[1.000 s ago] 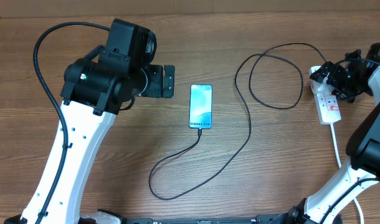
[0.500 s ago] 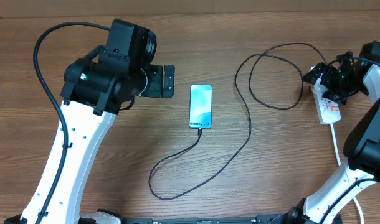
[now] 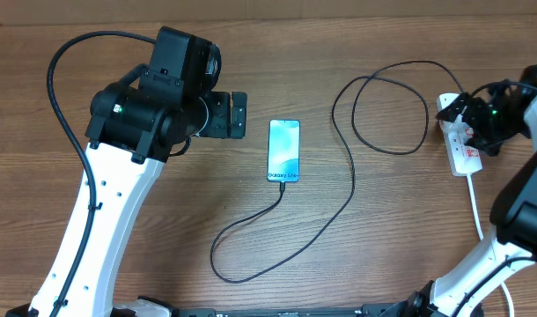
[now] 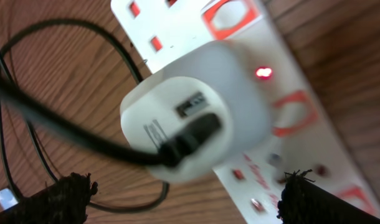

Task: Plug charger to phone and switch on socket
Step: 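Lift the right gripper off the power strip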

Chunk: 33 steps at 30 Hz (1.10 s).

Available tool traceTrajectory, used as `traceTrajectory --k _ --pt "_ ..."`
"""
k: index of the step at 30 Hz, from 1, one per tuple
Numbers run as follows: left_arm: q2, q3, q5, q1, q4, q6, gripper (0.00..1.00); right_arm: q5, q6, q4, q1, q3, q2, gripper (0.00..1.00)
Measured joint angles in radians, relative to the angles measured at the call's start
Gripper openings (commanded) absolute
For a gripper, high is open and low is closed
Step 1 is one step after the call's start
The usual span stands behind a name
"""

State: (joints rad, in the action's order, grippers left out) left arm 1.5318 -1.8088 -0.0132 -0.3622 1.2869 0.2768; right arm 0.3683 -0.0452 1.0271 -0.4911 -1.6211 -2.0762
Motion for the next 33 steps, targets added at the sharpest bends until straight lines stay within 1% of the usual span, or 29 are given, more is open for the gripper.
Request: traceTrajectory --k 4,10,16,23,33 --pt "0.000 0.000 0.000 0.000 0.000 0.000 0.99 -0.037 -0.013 0.024 -0.005 0.000 0.116 1.00" --pt "0.000 0.000 0.000 0.000 0.000 0.000 1.00 -0.073 -0.047 0.096 -0.005 -0.008 0.357 1.00" --pt "0.000 0.000 0.000 0.000 0.000 0.000 1.00 -0.122 -0.107 0.192 -0.004 -0.014 0.507 1.00" --pt "0.000 0.000 0.000 0.000 0.000 0.000 1.00 -0.140 -0.130 0.257 -0.005 -0.014 0.586 1.00" --pt "0.000 0.000 0.000 0.000 0.000 0.000 1.00 -0.141 -0.138 0.265 -0.005 -0.014 0.590 1.00"
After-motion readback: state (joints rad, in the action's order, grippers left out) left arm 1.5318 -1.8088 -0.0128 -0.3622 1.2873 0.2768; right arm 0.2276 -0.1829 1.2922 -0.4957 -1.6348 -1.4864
